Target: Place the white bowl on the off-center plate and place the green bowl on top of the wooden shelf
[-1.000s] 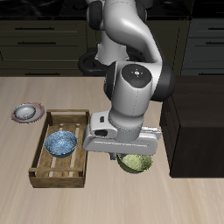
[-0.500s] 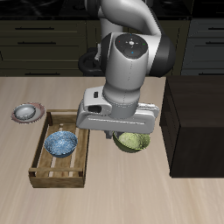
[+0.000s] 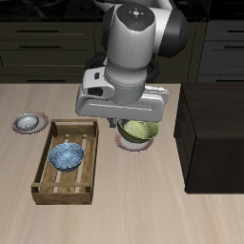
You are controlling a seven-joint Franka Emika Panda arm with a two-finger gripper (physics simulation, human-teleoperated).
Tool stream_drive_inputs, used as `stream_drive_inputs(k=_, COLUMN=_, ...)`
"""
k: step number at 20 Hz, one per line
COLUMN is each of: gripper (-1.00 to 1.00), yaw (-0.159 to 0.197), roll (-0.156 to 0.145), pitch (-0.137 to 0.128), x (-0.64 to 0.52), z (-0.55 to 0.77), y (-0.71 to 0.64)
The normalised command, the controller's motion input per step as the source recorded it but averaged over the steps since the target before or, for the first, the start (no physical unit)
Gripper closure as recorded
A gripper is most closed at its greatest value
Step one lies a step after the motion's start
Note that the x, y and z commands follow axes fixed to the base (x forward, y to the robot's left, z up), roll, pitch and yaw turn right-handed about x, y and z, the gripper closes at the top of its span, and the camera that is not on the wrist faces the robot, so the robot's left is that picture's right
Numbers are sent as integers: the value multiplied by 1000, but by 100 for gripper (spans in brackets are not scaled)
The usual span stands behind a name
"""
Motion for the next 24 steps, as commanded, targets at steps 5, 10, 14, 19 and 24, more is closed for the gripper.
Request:
stream_drive_inputs(k=5, gripper=100, yaw=16, roll=-19, pitch=-43, x=-335, z=429, y=-140)
stream_drive_inputs(k=10, gripper=100, yaw=7, roll=3, pitch=-29, x=-283, z=314, y=-79)
stream_drive_inputs(k=14, gripper=100, yaw=-7, roll=-14, pitch=-25, x=-399, z=323, y=-92)
stream_drive_inputs(k=19, gripper=100, yaw=21, roll=4, pitch=-38, x=-371, z=245, y=-57)
stream_drive_inputs(k=24, gripper=100, yaw=-2, roll=1, pitch=-32, x=-261, z=217, y=-79)
